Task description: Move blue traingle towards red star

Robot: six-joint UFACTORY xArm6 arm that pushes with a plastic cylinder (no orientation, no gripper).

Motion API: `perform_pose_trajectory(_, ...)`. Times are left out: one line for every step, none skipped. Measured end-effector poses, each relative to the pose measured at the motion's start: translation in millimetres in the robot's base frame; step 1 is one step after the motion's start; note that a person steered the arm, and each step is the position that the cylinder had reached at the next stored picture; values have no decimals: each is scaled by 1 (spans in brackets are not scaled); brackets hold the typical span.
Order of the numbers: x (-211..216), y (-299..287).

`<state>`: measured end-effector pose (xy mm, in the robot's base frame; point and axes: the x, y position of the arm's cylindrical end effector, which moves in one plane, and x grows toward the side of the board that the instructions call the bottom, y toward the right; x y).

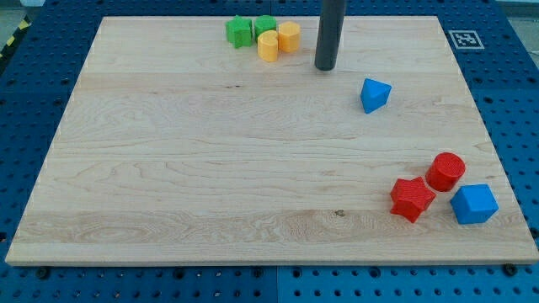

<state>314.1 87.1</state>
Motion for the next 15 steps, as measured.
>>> perform_pose_trajectory(12,6)
perform_pose_trajectory(19,39)
perform_pose_trajectory(37,58)
perform_pose_trajectory(57,61)
perform_pose_trajectory(75,61)
perform_pose_trajectory(92,65)
perform_pose_trajectory(111,65)
perform_pose_trajectory(121,66)
perform_pose_trajectory(136,66)
perform_pose_trajectory(139,66)
perform_pose_trajectory(139,64)
perform_pose_trajectory(139,63)
perform_pose_trajectory(144,51)
perform_pose_trajectory(154,47)
perform_pose_trajectory(171,29)
